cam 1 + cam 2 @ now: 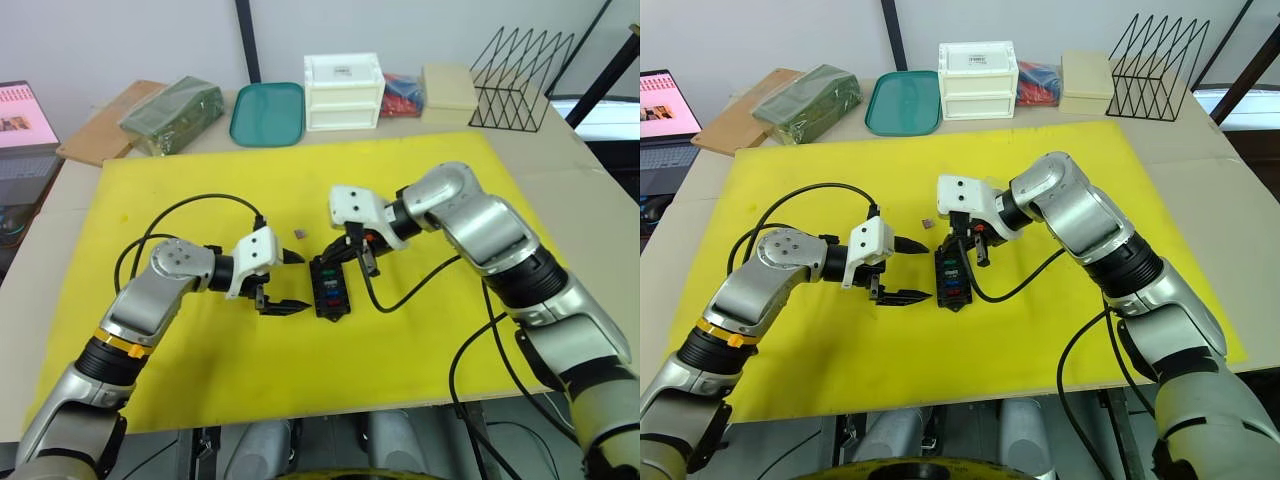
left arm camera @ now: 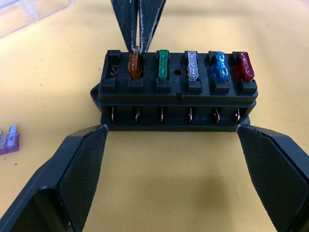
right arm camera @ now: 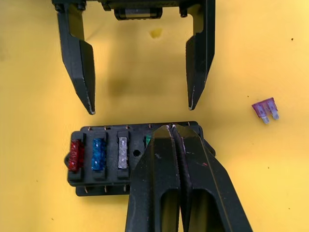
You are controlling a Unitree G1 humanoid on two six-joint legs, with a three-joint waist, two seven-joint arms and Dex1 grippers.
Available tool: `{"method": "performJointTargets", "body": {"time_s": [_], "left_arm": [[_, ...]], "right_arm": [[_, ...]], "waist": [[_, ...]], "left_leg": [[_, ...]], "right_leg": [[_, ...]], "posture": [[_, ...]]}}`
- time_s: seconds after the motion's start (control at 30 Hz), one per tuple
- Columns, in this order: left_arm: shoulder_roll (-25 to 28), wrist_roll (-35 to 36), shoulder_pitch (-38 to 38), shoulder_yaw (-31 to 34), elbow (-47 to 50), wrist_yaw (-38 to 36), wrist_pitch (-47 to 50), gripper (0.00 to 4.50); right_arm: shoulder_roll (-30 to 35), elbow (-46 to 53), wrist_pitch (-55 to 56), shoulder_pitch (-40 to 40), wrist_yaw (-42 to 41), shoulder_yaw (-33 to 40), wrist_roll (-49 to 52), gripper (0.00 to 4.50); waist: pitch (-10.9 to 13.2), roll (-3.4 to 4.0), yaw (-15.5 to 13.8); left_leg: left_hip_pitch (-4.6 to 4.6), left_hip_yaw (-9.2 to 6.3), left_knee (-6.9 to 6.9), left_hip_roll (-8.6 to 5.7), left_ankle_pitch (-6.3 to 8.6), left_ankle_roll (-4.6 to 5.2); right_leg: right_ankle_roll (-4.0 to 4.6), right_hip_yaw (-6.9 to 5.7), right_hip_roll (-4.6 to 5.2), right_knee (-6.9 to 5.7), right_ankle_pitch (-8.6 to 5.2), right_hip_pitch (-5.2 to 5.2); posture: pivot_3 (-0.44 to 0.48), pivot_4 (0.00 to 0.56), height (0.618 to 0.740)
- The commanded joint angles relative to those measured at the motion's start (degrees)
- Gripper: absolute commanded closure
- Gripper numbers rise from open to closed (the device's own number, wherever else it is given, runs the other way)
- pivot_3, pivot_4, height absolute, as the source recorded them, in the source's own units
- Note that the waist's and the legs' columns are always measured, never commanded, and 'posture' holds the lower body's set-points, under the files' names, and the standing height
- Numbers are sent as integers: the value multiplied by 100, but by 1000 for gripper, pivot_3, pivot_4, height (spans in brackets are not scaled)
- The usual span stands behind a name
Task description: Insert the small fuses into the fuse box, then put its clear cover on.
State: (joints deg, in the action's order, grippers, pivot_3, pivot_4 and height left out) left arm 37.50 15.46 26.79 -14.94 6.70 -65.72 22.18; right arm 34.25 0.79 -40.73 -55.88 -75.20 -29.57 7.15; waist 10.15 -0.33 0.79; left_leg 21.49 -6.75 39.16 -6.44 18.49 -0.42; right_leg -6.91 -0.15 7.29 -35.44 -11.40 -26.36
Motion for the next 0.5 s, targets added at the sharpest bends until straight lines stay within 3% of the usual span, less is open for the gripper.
{"method": "performJointTargets", "body": {"time_s": [0.03,0.5], "left_arm": [[30,34,15,129,166,29,21,0],[32,46,27,126,216,7,87,0]], "right_arm": [[-45,-104,184,16,11,-43,-106,4449],[-67,-281,335,200,-94,-327,-334,4449]], "waist": [[0,0,-1],[-1,-1,-1]], "left_leg": [[0,0,0,0,0,0],[-1,0,0,0,0,0]], "right_leg": [[0,0,0,0,0,0],[0,0,0,0,0,2]], "posture": [[0,150,740],[0,150,740]]}}
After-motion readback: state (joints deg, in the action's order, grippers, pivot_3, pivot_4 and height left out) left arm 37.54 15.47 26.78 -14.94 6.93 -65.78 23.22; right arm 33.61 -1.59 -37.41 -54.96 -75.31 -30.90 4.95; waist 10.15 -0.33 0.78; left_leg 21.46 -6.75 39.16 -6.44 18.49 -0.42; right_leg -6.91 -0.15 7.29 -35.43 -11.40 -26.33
